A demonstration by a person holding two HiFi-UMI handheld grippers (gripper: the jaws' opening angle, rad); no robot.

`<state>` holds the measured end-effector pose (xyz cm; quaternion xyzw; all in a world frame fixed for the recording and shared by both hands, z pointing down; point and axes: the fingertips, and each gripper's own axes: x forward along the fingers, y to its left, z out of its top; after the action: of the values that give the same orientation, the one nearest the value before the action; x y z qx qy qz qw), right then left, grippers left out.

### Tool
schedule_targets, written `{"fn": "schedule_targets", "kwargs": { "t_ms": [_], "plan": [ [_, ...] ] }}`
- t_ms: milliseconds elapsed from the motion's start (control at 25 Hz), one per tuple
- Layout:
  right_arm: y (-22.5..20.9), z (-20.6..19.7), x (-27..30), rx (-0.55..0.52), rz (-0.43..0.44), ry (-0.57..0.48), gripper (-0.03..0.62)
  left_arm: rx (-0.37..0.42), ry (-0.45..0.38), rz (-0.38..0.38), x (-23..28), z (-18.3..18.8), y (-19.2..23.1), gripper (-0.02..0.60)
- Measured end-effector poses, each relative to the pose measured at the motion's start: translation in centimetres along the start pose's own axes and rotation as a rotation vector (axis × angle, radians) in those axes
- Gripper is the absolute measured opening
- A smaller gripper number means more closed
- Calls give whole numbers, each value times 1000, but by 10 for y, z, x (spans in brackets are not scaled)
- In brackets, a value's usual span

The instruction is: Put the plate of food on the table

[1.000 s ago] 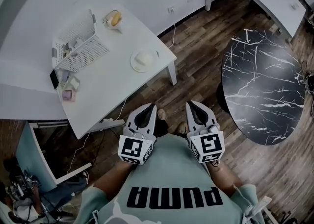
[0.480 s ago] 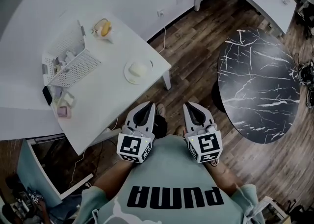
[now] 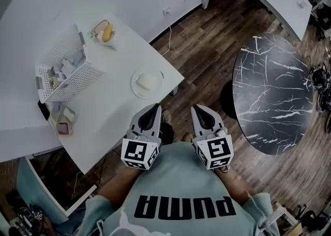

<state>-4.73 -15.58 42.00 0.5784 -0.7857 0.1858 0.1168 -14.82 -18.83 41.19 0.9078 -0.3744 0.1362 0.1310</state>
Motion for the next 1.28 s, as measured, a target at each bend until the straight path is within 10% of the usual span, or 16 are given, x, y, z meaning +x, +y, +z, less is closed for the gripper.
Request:
{"fn": "schedule_targets", "kwargs": {
  "t_ms": [1280],
  "plan": [
    [18,-31,175,47,30,311,8,-258,183,79,39,-70,178,6]
  ]
}}
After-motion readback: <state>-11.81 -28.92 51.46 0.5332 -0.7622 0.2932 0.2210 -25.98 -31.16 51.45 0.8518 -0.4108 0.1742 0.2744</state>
